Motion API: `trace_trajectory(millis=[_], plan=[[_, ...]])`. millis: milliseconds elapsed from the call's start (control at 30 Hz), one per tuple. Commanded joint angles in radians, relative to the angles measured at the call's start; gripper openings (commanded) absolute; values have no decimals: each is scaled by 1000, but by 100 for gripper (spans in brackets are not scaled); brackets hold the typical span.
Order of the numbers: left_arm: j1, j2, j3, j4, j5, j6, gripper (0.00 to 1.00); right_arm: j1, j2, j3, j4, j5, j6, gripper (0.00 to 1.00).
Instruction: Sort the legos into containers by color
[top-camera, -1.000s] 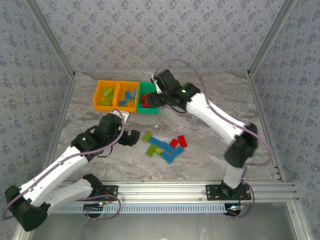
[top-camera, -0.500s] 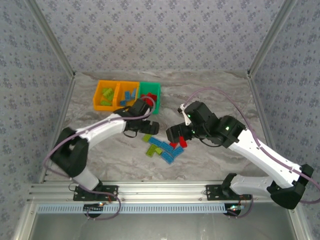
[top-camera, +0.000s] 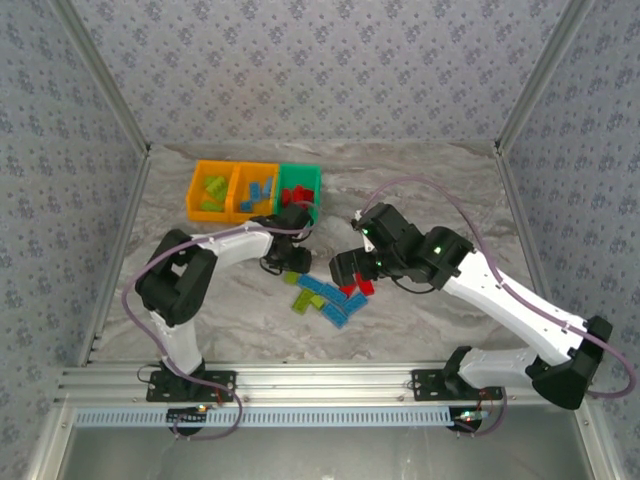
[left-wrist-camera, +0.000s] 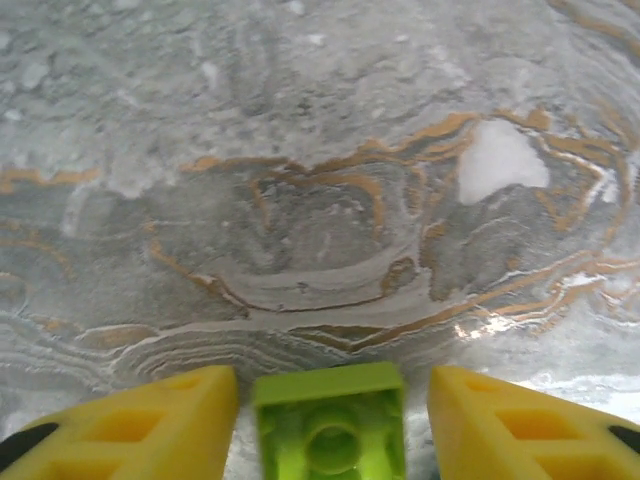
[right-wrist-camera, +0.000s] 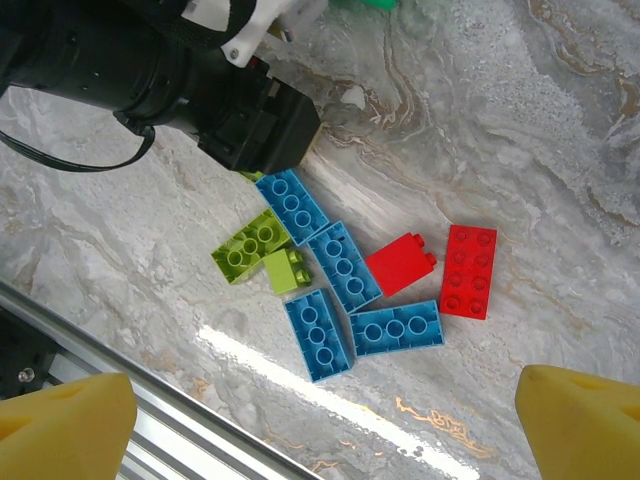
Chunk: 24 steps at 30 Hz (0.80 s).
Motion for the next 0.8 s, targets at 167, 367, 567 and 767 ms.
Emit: trace_trajectory(millis=[167, 367, 567, 767], plan=[[10, -83, -125, -20, -14, -30, 42, 4, 27, 20, -8, -23, 12, 100], [12, -126, -163, -7, -13, -54, 39, 8, 42, 20, -7, -24, 16, 100], [22, -206, -161, -24, -70, -59, 26, 12, 40, 32, -2, -27, 30, 100], [122, -364, -102, -56, -124, -32, 26, 43, 37, 44, 44, -54, 31, 100]])
